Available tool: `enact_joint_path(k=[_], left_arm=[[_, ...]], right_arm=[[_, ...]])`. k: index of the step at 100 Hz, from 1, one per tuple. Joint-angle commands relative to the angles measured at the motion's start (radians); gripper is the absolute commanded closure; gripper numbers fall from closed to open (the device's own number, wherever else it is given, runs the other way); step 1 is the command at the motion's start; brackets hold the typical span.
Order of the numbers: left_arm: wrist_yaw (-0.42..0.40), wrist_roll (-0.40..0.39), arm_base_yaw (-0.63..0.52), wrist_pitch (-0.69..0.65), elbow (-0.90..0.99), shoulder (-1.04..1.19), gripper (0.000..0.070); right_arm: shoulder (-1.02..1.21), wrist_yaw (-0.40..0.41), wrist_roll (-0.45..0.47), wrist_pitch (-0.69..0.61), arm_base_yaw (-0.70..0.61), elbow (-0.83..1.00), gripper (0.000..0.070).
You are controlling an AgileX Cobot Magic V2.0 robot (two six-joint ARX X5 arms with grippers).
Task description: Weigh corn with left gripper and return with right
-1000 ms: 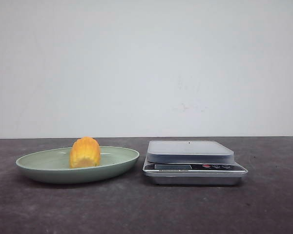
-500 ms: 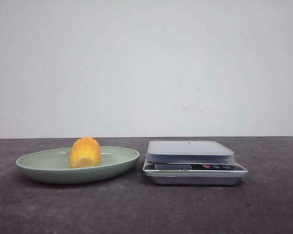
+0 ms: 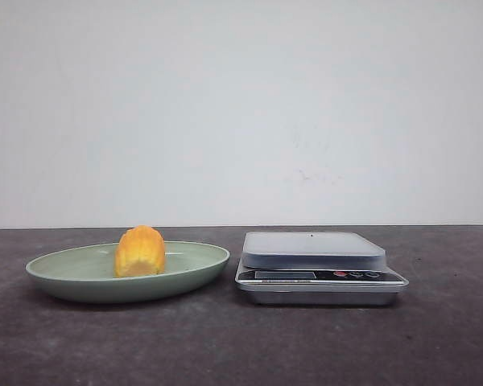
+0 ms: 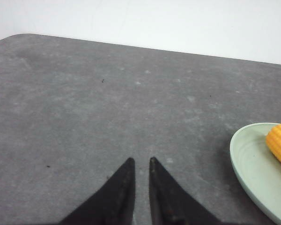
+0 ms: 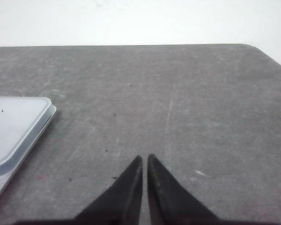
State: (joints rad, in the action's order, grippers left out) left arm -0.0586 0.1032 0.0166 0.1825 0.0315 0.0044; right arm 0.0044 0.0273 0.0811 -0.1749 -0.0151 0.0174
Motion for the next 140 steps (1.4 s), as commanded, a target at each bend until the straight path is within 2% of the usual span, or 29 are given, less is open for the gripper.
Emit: enact_joint_path(k=[1,8,13,30,38,48,56,62,66,68,69,75,76,79,95,124,140], left_arm=[[-0.024,-0.019,0.001,-0.005,-0.018,-0.001,0.0684],[-0.04,-0.018,0.004,-0.019,-0.018,-0.001,0.0688],[-0.039,0.01,0.003,-0.028,-0.018,-0.001,0.0689],[-0.018,0.248,0.003,-0.031,0.06,0.006,0.0685],[-0.006,0.3,0.002,-0.026,0.161,0.044,0.0685],[-0.006,0.293,0.003,-0.002,0.326,0.153,0.0685],[-0.003,0.255,0.002,0.029,0.463,0.259,0.0686],[0.03,0.223,0.001,0.048,0.557,0.33,0.0671],[0.045,0.21,-0.002,0.062,0.614,0.368,0.06],[0.048,0.21,-0.005,0.071,0.641,0.384,0.0539],[0.051,0.209,-0.006,0.077,0.655,0.391,0.05],[0.08,0.195,-0.012,0.102,0.724,0.428,0.0304],[0.086,0.193,-0.014,0.106,0.735,0.434,0.0286],[0.101,0.192,-0.018,0.12,0.766,0.449,0.0266],[0.127,0.14,-0.057,0.201,0.909,0.534,0.0268],[0.142,0.152,-0.178,0.294,1.145,0.832,0.0268],[0.125,0.173,-0.294,0.334,1.172,1.029,0.0268]], right_arm=[[0.0,0.001,0.026,0.011,-0.003,-0.005,0.069],[0.0,-0.001,0.057,0.017,-0.003,-0.004,0.0693],[0.0,-0.001,0.097,0.016,-0.003,0.004,0.0694],[0.018,-0.001,0.183,0.002,-0.011,0.123,0.0697],[0.068,-0.002,0.203,-0.003,-0.011,0.235,0.0697],[0.187,-0.005,0.204,-0.051,-0.011,0.401,0.0697],[0.303,-0.004,0.185,-0.099,-0.011,0.537,0.0697],[0.362,0.002,0.179,-0.123,-0.011,0.612,0.0679],[0.396,0.01,0.181,-0.143,-0.011,0.661,0.0598],[0.411,0.017,0.18,-0.154,-0.011,0.686,0.0536],[0.422,0.027,0.179,-0.164,-0.011,0.704,0.0483],[0.458,0.058,0.175,-0.198,-0.011,0.766,0.0305],[0.468,0.064,0.174,-0.206,-0.011,0.782,0.0272],[0.486,0.076,0.17,-0.22,-0.013,0.808,0.0244],[0.567,0.113,0.139,-0.299,-0.043,0.939,0.0243],[0.646,0.142,0.139,-0.39,-0.078,1.079,0.0242],[0.648,0.165,0.139,-0.402,-0.082,1.086,0.0243]])
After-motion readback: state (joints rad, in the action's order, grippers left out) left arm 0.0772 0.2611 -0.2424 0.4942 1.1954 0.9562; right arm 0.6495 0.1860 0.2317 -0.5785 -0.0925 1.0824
